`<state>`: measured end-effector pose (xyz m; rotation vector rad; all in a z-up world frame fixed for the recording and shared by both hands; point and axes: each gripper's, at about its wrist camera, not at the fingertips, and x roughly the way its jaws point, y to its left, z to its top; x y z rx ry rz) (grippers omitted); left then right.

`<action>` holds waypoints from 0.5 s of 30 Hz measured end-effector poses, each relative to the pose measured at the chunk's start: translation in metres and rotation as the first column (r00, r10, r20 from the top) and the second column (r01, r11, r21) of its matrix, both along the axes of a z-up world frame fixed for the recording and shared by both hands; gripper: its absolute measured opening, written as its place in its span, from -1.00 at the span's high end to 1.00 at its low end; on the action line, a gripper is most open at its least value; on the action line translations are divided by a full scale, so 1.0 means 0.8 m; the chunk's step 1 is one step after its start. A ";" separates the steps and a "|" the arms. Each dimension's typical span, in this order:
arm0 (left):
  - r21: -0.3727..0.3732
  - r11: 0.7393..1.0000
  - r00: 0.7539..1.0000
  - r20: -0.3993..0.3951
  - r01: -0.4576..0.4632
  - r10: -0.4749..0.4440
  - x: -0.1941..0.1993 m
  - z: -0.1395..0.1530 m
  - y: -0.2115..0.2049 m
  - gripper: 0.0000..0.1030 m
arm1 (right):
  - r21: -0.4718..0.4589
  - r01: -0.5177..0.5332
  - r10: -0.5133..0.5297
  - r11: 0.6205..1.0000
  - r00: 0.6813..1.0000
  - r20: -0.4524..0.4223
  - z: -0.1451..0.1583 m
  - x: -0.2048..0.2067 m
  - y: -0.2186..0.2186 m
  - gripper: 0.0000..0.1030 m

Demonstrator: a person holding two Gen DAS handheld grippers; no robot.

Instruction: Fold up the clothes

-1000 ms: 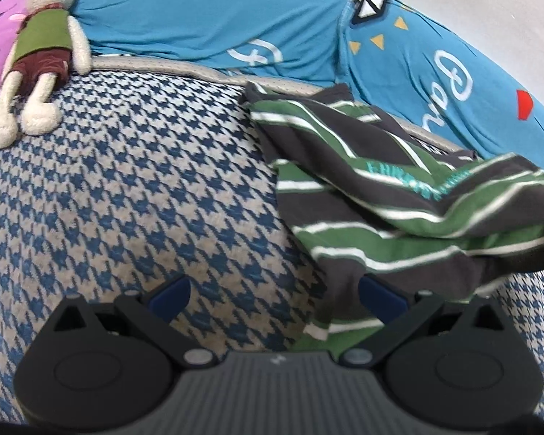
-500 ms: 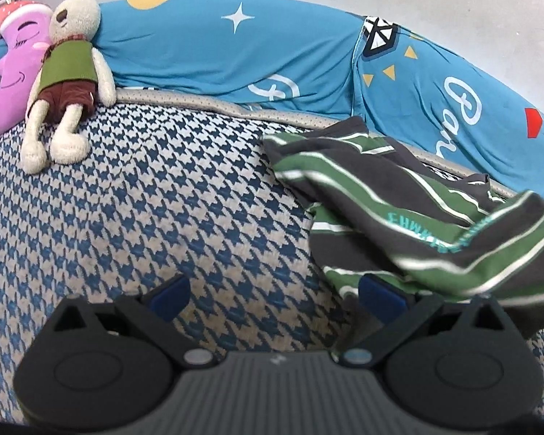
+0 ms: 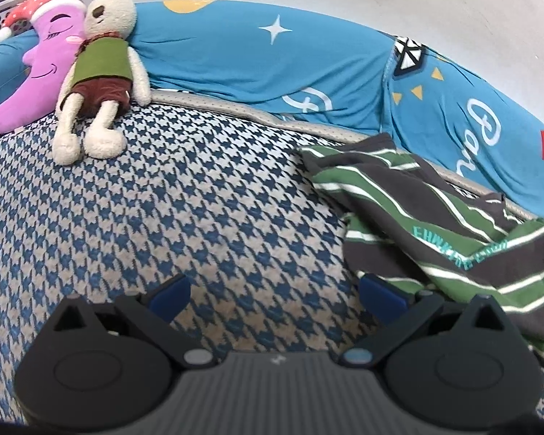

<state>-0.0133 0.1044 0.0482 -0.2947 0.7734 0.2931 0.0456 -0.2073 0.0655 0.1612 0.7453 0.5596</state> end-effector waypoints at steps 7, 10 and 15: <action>-0.035 0.999 1.000 -0.009 -0.013 0.013 0.003 0.004 0.012 -1.00 | -0.010 -0.133 0.132 0.991 0.991 -0.011 -0.024 -0.015 0.062 0.11; -0.046 0.999 1.000 -0.008 -0.023 0.022 0.003 0.006 0.017 -1.00 | -0.043 -0.174 0.174 0.984 0.985 -0.003 -0.034 -0.022 0.084 -0.02; -0.069 0.997 0.999 -0.012 -0.031 0.030 0.002 0.008 0.024 -1.00 | -0.138 -0.230 0.234 0.963 0.972 0.013 -0.050 -0.036 0.113 -0.12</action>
